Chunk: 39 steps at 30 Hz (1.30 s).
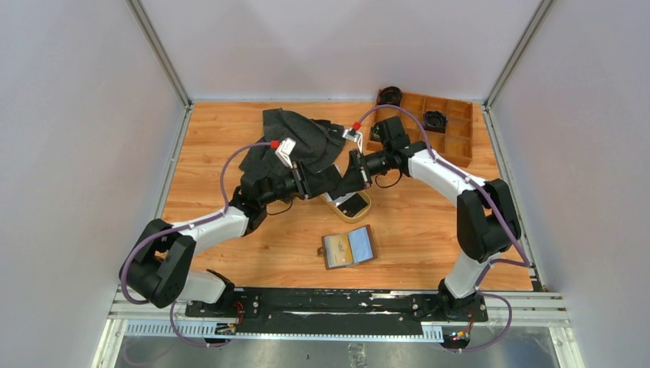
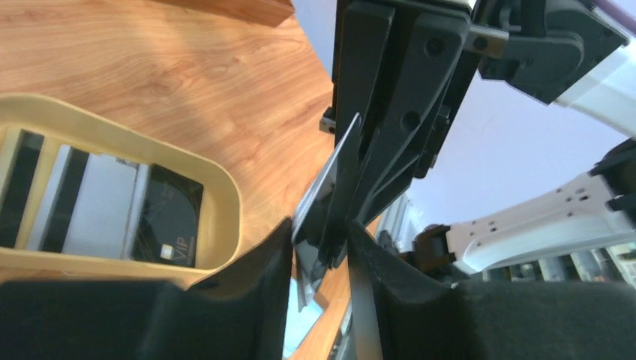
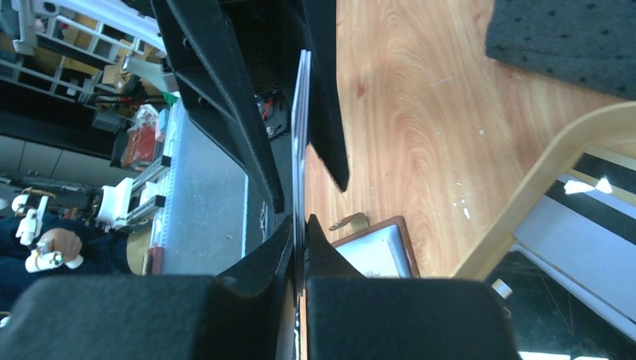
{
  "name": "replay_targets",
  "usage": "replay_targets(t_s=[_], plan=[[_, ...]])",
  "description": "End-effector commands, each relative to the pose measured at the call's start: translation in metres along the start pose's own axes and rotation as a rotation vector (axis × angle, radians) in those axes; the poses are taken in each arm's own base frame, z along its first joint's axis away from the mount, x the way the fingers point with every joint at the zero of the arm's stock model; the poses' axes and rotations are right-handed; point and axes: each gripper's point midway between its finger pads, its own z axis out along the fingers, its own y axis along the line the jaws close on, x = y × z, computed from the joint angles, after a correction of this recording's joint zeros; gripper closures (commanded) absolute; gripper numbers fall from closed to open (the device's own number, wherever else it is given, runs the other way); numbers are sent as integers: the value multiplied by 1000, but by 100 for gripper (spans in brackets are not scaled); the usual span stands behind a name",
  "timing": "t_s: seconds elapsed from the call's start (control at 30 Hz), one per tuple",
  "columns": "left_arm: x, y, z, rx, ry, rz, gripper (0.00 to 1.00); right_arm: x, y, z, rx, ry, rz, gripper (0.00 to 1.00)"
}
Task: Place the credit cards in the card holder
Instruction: Pick up the credit card from the storage box.
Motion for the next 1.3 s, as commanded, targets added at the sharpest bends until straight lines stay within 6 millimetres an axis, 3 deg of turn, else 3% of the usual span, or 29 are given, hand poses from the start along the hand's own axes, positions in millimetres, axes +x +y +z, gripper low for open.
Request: replay_targets(t_s=[0.0,0.1,0.2,0.23,0.37,0.53,0.63,0.8,0.93,1.0,1.07,1.13,1.2,1.27], plan=[[-5,-18,-6,69,12,29,55,-5,15,-3,-116,-15,-27,97],[-3,-29,-13,132,52,50,46,-6,36,-9,-258,-29,-29,98],[-2,-40,-15,198,74,50,50,-6,42,-7,-302,-23,-27,98],[-2,-41,-15,212,77,45,55,-6,40,-6,-300,-21,-21,98],[-4,-47,-15,268,57,25,97,-5,30,-4,-249,-16,-2,96],[-5,-32,-10,194,34,30,100,-3,11,-1,-69,-7,-35,58],[-5,-19,-8,109,16,25,100,-5,2,0,23,-1,-51,54],[-2,-11,-7,67,6,11,100,-5,-3,4,46,9,-42,63],[-2,-13,-6,76,14,9,98,-5,7,7,-51,10,-20,90],[-2,-17,-6,93,24,13,76,-5,13,6,-95,8,-16,98],[-3,-23,-9,119,37,23,61,-6,23,2,-158,-2,-17,100],[-5,-31,-12,155,46,36,54,-8,35,-4,-240,-16,-16,100],[-6,-40,-15,208,57,39,54,-9,44,-7,-314,-20,-6,100],[-7,-49,-17,264,64,30,62,-10,45,-8,-332,-20,-1,100]])
